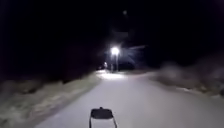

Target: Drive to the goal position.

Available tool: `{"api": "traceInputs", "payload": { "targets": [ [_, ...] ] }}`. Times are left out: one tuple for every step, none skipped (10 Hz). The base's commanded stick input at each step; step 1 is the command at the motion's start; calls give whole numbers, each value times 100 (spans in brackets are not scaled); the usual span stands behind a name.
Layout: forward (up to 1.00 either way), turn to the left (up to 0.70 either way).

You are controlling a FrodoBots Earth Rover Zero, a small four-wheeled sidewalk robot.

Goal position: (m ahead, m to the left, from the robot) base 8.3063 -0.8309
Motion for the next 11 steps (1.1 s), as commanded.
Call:
{"api": "traceInputs", "payload": {
  "targets": [
    [100, 12],
    [100, 13],
    [100, 9],
    [100, 4],
    [100, 5],
    [100, 7],
    [100, 6],
    [100, 3],
    [100, 4],
    [100, 4],
    [100, 4]
  ]
}}
